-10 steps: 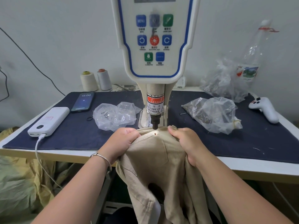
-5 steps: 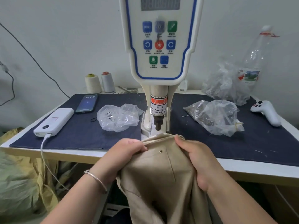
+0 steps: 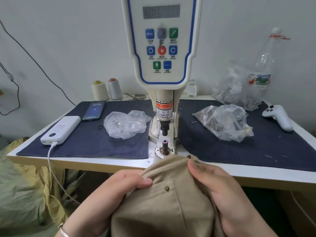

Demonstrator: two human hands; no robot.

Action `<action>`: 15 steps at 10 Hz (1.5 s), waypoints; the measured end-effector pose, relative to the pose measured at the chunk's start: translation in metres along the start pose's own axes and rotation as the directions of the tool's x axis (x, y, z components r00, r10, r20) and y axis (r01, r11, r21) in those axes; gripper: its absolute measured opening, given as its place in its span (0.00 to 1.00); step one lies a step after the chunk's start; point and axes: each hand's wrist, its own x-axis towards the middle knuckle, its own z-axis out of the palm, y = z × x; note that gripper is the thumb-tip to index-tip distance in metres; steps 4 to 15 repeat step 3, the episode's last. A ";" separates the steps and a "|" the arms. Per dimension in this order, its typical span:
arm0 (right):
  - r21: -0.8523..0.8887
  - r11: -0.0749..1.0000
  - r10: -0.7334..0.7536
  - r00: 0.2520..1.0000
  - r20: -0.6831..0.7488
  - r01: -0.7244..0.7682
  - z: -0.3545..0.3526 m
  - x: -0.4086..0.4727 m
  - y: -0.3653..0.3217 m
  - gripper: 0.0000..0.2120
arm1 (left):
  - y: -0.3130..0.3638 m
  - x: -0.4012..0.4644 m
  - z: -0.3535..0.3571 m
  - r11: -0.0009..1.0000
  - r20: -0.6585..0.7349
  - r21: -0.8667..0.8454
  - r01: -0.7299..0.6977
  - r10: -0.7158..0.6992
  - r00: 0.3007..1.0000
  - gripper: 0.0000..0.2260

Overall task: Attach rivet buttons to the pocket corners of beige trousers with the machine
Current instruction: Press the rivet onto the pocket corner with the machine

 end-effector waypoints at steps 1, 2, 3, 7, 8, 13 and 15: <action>-0.125 0.991 0.046 0.999 0.029 -0.042 0.000 -0.001 0.013 0.17 | -0.011 -0.014 -0.007 0.988 0.069 0.153 -0.026 0.016 0.998 0.21; -0.430 0.899 0.112 0.993 0.046 -0.082 0.001 -0.004 0.020 0.13 | -0.018 -0.029 -0.019 0.977 0.107 0.213 0.010 -0.034 0.994 0.19; -0.667 0.735 0.177 0.984 0.014 -0.123 0.007 -0.014 0.030 0.14 | -0.030 -0.033 -0.017 0.979 0.046 0.182 0.093 -0.103 0.994 0.22; -0.667 0.735 0.177 0.984 0.014 -0.123 0.007 -0.014 0.030 0.14 | -0.030 -0.033 -0.017 0.979 0.046 0.182 0.093 -0.103 0.994 0.22; -0.667 0.735 0.177 0.984 0.014 -0.123 0.007 -0.014 0.030 0.14 | -0.030 -0.033 -0.017 0.979 0.046 0.182 0.093 -0.103 0.994 0.22; -0.667 0.735 0.177 0.984 0.014 -0.123 0.007 -0.014 0.030 0.14 | -0.030 -0.033 -0.017 0.979 0.046 0.182 0.093 -0.103 0.994 0.22; -0.667 0.735 0.177 0.984 0.014 -0.123 0.007 -0.014 0.030 0.14 | -0.030 -0.033 -0.017 0.979 0.046 0.182 0.093 -0.103 0.994 0.22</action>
